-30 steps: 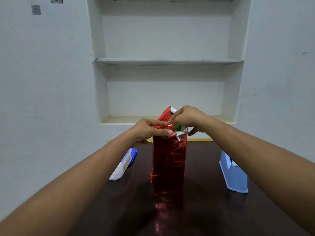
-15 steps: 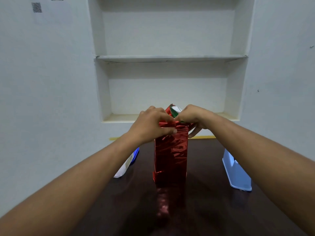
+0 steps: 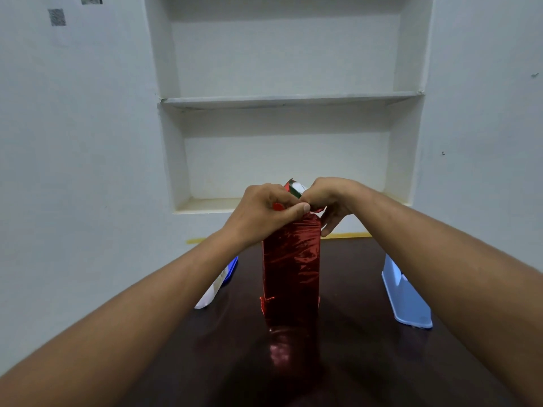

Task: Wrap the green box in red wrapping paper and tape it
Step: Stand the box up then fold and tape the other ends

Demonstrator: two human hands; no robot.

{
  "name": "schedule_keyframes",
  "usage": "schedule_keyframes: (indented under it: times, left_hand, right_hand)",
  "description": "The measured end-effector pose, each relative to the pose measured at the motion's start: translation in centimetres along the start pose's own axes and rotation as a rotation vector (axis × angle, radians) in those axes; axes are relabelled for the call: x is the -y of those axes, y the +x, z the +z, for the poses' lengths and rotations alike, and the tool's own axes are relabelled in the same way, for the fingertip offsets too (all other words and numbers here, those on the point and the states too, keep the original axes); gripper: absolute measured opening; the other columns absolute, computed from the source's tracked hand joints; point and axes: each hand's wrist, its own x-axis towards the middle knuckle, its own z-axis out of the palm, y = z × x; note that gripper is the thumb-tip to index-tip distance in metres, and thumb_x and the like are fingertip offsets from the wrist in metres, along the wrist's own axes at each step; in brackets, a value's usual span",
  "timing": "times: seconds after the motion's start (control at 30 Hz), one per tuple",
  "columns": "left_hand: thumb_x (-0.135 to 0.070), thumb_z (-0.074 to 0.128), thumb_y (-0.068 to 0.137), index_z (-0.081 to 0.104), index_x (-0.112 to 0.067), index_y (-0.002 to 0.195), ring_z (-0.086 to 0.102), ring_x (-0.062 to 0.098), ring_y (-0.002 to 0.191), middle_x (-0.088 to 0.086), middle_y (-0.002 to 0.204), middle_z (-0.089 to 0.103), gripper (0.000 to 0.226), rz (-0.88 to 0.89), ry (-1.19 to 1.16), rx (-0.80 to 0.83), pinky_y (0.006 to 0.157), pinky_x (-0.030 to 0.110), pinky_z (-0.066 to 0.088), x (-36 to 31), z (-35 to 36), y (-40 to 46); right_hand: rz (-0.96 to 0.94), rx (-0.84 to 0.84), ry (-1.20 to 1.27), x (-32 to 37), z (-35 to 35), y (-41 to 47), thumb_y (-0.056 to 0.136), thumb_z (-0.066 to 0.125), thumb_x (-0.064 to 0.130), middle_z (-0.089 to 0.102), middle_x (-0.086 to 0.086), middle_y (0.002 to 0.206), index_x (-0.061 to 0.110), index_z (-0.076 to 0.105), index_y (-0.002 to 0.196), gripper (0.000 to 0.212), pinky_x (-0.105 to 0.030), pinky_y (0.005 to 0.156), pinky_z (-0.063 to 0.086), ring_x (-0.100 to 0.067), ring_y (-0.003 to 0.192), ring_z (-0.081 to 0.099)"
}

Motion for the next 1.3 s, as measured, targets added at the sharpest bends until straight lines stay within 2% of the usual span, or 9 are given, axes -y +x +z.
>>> schedule_keyframes:
  times: [0.17,0.27,0.33,0.5,0.67,0.83,1.03,1.2,1.3]
  left_hand:
    - [-0.028,0.075,0.095,0.083,-0.019,0.093,0.072,0.009,0.074,-0.007,0.077,0.078,0.012,0.026,-0.163,0.119,0.069,0.026,0.055,-1.1,0.0,-1.7]
    - [-0.021,0.069,0.099,0.081,-0.012,0.099,0.073,0.009,0.075,-0.001,0.076,0.078,0.015,-0.171,-0.366,-0.222,0.078,0.022,0.057,-0.3,-1.0,-0.9]
    - [-0.028,0.073,0.095,0.081,-0.021,0.097,0.072,0.009,0.083,-0.006,0.083,0.078,0.011,-0.386,-0.323,-0.336,0.086,0.028,0.058,1.1,-1.8,0.1]
    - [-0.048,0.085,0.079,0.081,-0.041,0.103,0.061,0.007,0.113,-0.019,0.115,0.072,0.026,-0.58,-0.126,0.189,0.089,0.028,0.048,3.3,-1.5,0.2]
    - [-0.061,0.083,0.074,0.068,-0.049,0.129,0.063,0.009,0.114,-0.016,0.123,0.07,0.059,-0.724,-0.197,0.41,0.091,0.042,0.059,3.8,-1.6,0.4]
    - [-0.05,0.093,0.066,0.07,-0.044,0.127,0.069,0.009,0.106,-0.012,0.121,0.072,0.066,-0.745,-0.279,0.394,0.073,0.038,0.064,3.9,-0.6,0.7]
    - [-0.033,0.098,0.063,0.073,-0.039,0.126,0.074,0.013,0.095,-0.006,0.115,0.075,0.068,-0.752,-0.383,0.344,0.084,0.048,0.063,3.6,1.2,1.1]
    - [-0.038,0.1,0.059,0.07,-0.038,0.13,0.073,0.016,0.105,-0.005,0.122,0.072,0.078,-0.759,-0.398,0.341,0.083,0.047,0.064,3.3,2.5,1.5]
    - [-0.051,0.095,0.06,0.064,-0.043,0.136,0.064,0.017,0.117,-0.008,0.128,0.068,0.082,-0.741,-0.313,0.413,0.084,0.047,0.062,2.9,1.9,1.9]
  right_hand:
    - [0.008,-0.013,-0.018,-0.1,0.1,0.2,0.086,0.076,0.016,0.069,-0.02,0.109,-0.003,0.066,0.109,0.031,-0.051,0.074,0.065,-0.038,0.084,0.077]
    - [-0.004,-0.018,0.033,-0.4,0.2,0.2,0.085,0.084,0.029,0.072,-0.017,0.102,0.0,0.066,0.105,0.04,-0.049,0.072,0.065,-0.037,0.083,0.077]
    - [-0.006,-0.025,0.061,-0.6,0.2,0.2,0.084,0.085,0.034,0.074,-0.017,0.099,0.001,0.065,0.105,0.044,-0.048,0.07,0.065,-0.036,0.081,0.077]
    - [0.004,-0.022,0.047,-1.0,0.5,0.8,0.076,0.09,0.026,0.075,-0.023,0.103,-0.001,0.067,0.116,0.053,-0.053,0.073,0.064,-0.038,0.082,0.078]
    - [-0.032,-0.037,0.082,-1.5,0.7,0.8,0.082,0.085,0.022,0.074,-0.021,0.109,0.002,0.07,0.118,0.044,-0.054,0.074,0.064,-0.038,0.087,0.077]
    - [-0.05,-0.092,0.096,-1.8,0.9,0.4,0.09,0.076,0.015,0.071,-0.019,0.115,0.004,0.072,0.119,0.031,-0.054,0.076,0.064,-0.034,0.082,0.072]
    - [-0.009,-0.141,0.055,-2.1,0.1,0.0,0.089,0.078,0.011,0.066,-0.021,0.123,0.002,0.071,0.119,0.032,-0.053,0.066,0.064,-0.039,0.088,0.072]
    - [0.018,-0.144,0.098,-3.1,-0.6,0.2,0.087,0.079,0.011,0.066,-0.02,0.125,0.005,0.074,0.114,0.028,-0.056,0.075,0.063,-0.041,0.099,0.071]
    - [0.007,-0.14,0.133,-3.5,-0.4,0.3,0.088,0.077,0.011,0.07,-0.018,0.116,0.005,0.075,0.114,0.026,-0.05,0.077,0.064,-0.032,0.085,0.071]
